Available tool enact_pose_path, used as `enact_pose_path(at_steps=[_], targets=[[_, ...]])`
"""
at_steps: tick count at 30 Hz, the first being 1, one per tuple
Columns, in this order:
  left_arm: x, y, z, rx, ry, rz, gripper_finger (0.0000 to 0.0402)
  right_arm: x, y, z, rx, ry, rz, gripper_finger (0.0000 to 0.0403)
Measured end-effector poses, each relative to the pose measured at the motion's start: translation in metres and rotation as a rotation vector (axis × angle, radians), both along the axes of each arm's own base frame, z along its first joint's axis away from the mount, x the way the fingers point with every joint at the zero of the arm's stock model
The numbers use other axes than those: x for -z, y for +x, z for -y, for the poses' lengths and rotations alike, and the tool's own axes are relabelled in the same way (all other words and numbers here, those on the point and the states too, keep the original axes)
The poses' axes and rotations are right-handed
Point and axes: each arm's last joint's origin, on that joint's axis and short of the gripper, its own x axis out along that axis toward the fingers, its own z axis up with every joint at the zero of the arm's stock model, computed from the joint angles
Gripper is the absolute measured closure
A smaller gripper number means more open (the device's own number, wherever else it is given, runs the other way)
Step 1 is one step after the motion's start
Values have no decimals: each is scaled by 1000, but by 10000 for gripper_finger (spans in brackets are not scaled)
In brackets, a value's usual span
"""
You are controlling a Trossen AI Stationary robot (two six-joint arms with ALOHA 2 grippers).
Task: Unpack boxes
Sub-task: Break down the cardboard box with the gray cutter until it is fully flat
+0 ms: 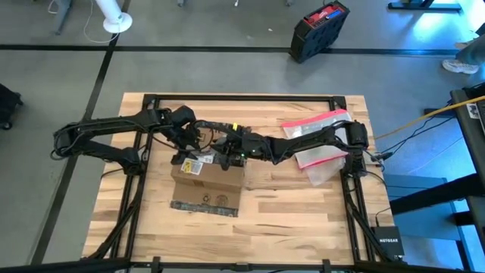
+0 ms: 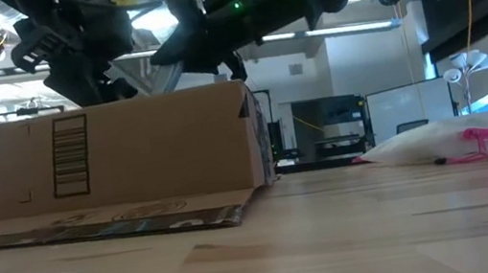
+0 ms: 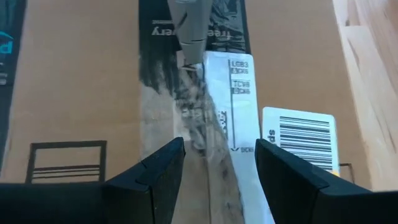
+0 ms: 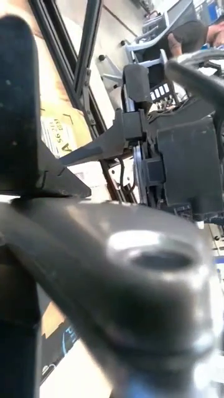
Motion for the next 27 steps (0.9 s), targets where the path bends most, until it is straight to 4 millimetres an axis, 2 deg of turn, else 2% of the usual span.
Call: enact_pose_path(at_steps=[7,14,27], targets=[[2,-1,0,-2,9,-10,210,4,1,-3,-11,-29,-20,331],[25,-10,4,4,-26,-59,210,6,-2,-4,-41,-67,-98,331],[31,-14,6,-5,-34,-81,210,-17,-24,-4,-100,-146,-264,331]])
